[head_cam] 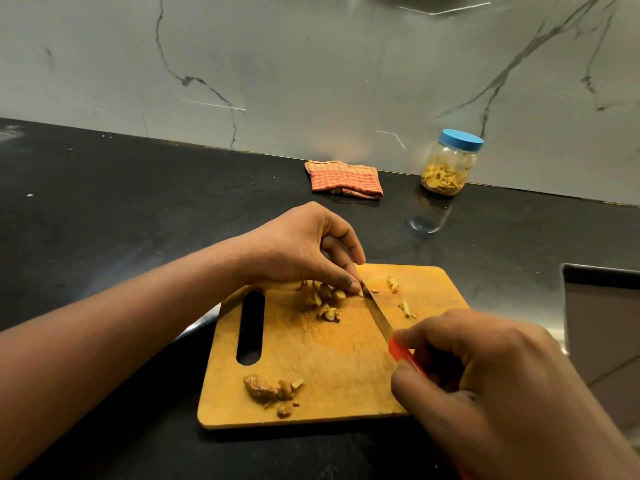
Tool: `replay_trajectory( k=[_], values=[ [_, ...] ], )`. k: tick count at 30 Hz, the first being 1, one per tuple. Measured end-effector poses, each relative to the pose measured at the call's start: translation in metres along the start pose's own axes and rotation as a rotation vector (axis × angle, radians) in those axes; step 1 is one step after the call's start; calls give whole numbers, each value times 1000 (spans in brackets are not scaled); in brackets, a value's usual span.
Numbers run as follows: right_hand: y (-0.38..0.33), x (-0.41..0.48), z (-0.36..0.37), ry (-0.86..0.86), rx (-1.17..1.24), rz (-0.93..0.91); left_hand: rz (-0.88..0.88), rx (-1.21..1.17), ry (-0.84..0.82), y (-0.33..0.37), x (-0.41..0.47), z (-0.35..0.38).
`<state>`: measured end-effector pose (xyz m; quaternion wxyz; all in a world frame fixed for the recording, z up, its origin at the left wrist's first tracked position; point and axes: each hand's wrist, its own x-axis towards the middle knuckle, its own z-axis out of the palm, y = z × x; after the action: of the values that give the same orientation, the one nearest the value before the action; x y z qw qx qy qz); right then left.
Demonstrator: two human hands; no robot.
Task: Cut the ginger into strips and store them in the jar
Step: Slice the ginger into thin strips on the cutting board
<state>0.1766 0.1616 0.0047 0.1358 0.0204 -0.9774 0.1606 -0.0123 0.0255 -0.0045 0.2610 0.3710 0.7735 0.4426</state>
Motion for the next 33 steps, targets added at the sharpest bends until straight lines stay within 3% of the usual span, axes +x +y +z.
replay_trajectory(
  k=[10, 20, 24, 33],
  values=[
    [-10, 12, -9, -46, 23, 11, -45, -49, 10, 2, 0, 0],
    [-7, 7, -2, -152, -125, -3, -90, -19, 12, 5, 2, -1],
    [-6, -1, -4, -56, -155, 6, -84, -12, 3, 4, 1, -1],
    [-11, -1, -10, -14, -74, 45, -88, -38, -3, 4, -1, -3]
  ],
)
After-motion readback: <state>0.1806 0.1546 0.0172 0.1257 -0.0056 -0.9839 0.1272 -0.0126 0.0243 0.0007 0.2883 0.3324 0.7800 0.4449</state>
